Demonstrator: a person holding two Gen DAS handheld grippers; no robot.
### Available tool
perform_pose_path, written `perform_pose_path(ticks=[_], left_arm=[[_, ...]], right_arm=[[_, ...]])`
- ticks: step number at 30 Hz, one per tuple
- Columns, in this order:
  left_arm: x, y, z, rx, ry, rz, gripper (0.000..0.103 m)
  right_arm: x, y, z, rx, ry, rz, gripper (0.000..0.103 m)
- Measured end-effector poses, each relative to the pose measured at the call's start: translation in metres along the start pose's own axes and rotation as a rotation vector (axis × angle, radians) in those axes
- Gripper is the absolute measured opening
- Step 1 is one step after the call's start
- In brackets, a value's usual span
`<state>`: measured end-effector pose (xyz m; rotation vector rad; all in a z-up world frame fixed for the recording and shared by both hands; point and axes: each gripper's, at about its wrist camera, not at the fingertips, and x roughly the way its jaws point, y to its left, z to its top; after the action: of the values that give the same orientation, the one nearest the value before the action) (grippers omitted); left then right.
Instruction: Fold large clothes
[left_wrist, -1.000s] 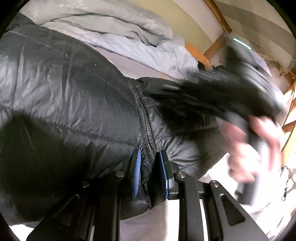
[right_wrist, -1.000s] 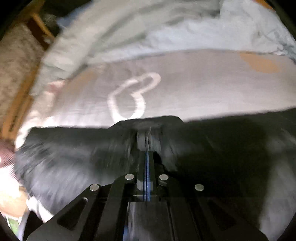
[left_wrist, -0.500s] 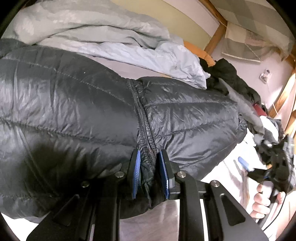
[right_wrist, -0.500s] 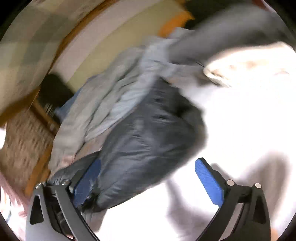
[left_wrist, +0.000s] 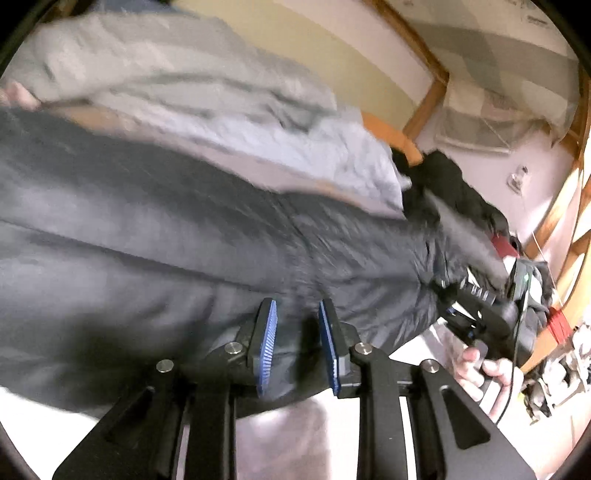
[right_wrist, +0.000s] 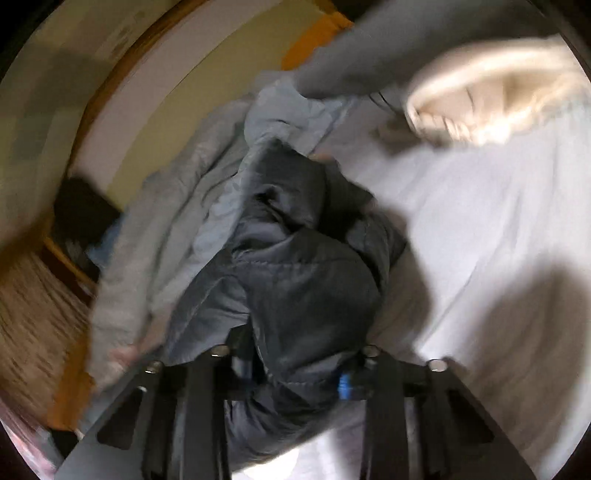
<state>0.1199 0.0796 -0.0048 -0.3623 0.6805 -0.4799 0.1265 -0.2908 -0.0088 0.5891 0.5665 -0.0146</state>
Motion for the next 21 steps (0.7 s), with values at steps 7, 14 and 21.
perform_pose_path(ticks=[7,14,21], left_arm=[[-0.102,-0.001,0.030,0.141,-0.230,0.436,0.100],[-0.063,0.063,0.021,0.011,-0.016,0.472,0.091],[-0.061,0.091,0.016,-0.163,-0.013,0.286,0.066]], right_arm=[[-0.056,0.023,0.028,-0.410,-0.033,-0.179,0.025],[-0.097,0.068,0.048,-0.410,-0.099,-0.067,0.025],[-0.115,0.177,0.024,-0.616,-0.254,-0.030,0.026]])
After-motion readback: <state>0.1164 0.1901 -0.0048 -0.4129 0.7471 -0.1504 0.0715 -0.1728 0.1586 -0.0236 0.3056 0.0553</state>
